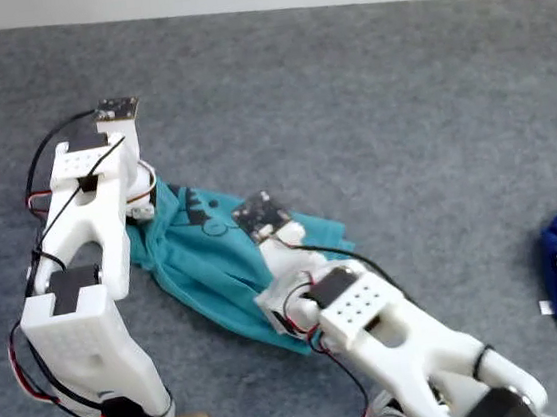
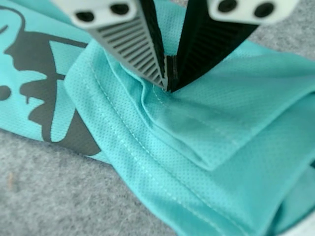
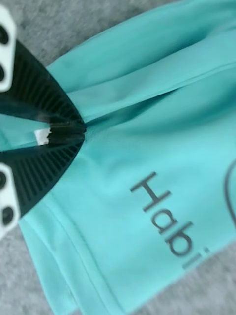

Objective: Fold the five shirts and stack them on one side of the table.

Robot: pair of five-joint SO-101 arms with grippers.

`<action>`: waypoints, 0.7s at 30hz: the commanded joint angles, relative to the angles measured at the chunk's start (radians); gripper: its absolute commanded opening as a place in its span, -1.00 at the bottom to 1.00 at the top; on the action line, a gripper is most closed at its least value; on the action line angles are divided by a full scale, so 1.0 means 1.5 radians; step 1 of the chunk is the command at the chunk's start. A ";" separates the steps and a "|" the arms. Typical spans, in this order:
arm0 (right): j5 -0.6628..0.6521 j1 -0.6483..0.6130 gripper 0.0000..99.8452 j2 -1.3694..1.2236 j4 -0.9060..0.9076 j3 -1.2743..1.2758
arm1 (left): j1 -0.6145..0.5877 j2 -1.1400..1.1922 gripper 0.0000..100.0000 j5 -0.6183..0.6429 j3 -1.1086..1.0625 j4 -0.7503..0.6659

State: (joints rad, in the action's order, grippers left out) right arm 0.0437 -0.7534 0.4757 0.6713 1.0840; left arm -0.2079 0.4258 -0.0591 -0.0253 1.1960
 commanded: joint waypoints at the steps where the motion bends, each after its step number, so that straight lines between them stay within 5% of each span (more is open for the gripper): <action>1: 0.008 -0.014 -0.97 -0.021 -0.008 -0.034 | -0.015 -0.005 -0.99 -0.007 -0.002 0.006; 14: -0.018 -0.207 -0.98 -0.023 0.021 -0.028 | -0.015 -0.005 -0.99 -0.007 0.001 0.006; 21: -0.043 -0.112 -0.97 -0.021 0.049 -0.051 | -0.015 -0.005 -0.99 -0.007 0.002 0.005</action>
State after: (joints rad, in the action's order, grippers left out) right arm -0.0084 -0.9973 0.4419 0.7281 1.0671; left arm -0.2079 0.4258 -0.0591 -0.0253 1.1976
